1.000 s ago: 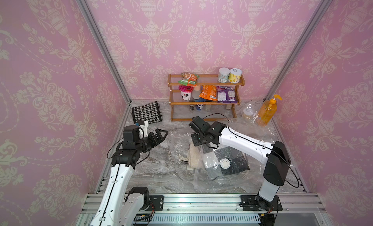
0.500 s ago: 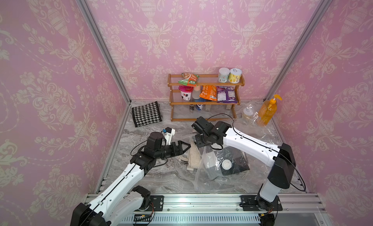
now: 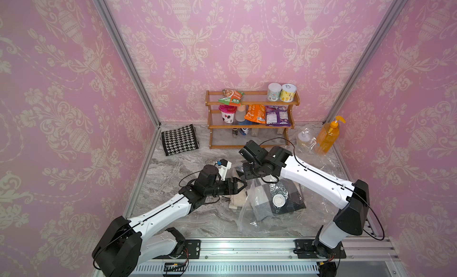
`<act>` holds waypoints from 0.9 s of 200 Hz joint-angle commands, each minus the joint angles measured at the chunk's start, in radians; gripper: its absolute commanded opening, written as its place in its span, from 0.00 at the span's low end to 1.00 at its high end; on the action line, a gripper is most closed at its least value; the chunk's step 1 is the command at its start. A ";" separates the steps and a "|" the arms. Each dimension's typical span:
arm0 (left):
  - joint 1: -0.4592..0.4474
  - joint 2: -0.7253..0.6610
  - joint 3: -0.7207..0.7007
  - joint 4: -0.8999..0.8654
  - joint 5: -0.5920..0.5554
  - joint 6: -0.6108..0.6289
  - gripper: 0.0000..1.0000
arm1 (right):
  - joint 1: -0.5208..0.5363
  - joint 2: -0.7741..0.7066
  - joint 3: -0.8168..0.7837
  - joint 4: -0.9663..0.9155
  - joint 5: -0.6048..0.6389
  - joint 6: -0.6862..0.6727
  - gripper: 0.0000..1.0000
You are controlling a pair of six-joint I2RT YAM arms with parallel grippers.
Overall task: Take the scarf out of the vacuum bag
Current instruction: Take out the scarf from the vacuum bag.
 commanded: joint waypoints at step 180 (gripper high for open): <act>-0.035 0.254 0.033 0.212 -0.073 -0.018 0.77 | -0.004 -0.123 0.048 0.024 -0.117 0.016 0.07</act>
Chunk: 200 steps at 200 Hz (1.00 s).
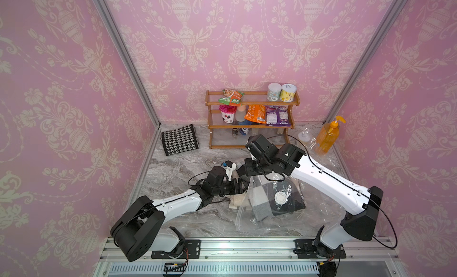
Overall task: Take the scarf out of the vacuum bag
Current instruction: Take out the scarf from the vacuum bag.
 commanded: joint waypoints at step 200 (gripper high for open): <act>-0.022 0.065 0.232 -0.083 0.041 -0.025 0.22 | -0.009 -0.068 -0.044 0.052 -0.002 -0.001 0.08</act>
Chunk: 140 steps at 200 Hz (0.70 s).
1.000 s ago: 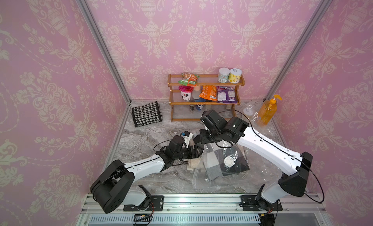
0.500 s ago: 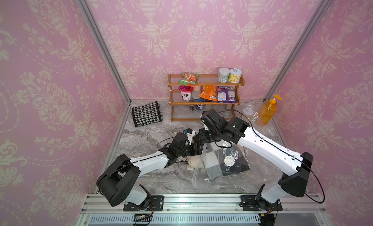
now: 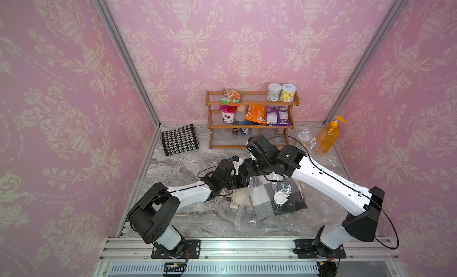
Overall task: Take the scarf out of the vacuum bag
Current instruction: Take out the scarf from the vacuum bag.
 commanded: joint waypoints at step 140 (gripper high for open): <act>-0.008 -0.201 0.117 -0.321 -0.045 0.145 0.70 | -0.040 -0.037 -0.029 0.050 0.024 0.001 0.08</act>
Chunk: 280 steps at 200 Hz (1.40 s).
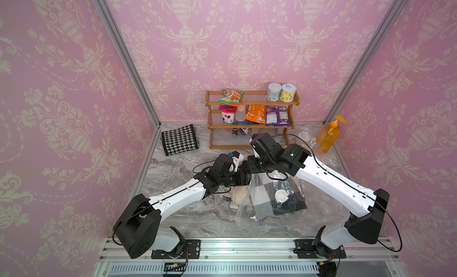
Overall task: Take the scarf out of the vacuum bag
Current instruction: Take out the scarf from the vacuum bag.
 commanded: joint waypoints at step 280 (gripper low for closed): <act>0.027 -0.024 0.002 0.008 -0.072 0.052 0.00 | -0.033 -0.036 -0.016 -0.018 0.021 -0.001 0.08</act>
